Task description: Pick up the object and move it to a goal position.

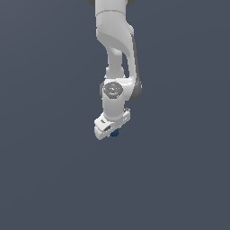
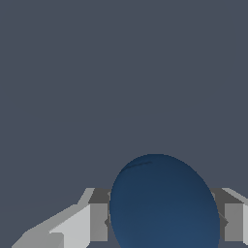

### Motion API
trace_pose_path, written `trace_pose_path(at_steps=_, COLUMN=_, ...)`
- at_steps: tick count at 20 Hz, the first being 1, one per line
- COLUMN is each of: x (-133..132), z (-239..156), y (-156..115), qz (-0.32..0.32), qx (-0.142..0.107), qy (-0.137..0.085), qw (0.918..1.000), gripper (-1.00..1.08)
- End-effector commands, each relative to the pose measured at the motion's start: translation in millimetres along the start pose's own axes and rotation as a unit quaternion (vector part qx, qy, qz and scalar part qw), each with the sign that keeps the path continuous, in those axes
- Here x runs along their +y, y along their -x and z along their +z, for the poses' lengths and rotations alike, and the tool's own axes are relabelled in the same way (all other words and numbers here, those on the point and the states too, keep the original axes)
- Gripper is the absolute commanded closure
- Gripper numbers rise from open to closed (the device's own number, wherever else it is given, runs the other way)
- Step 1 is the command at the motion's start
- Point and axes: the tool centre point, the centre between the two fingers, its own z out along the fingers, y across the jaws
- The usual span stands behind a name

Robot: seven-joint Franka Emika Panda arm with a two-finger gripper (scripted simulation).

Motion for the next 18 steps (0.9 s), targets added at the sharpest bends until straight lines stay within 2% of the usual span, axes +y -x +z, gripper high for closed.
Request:
trace_pose_path(at_steps=1, x=-10, z=-8, y=-25, qz=0.0, qx=0.0, qy=0.0, qw=1.0, gripper=1.08)
trace_pose_path(at_steps=9, x=-38, z=-30, y=-103, qz=0.0, qx=0.0, qy=0.0, qw=1.0, gripper=1.08)
trace_pose_path(at_steps=18, x=-61, z=-49, y=-170, qz=0.0, qx=0.0, qy=0.0, qw=1.0, gripper=1.08)
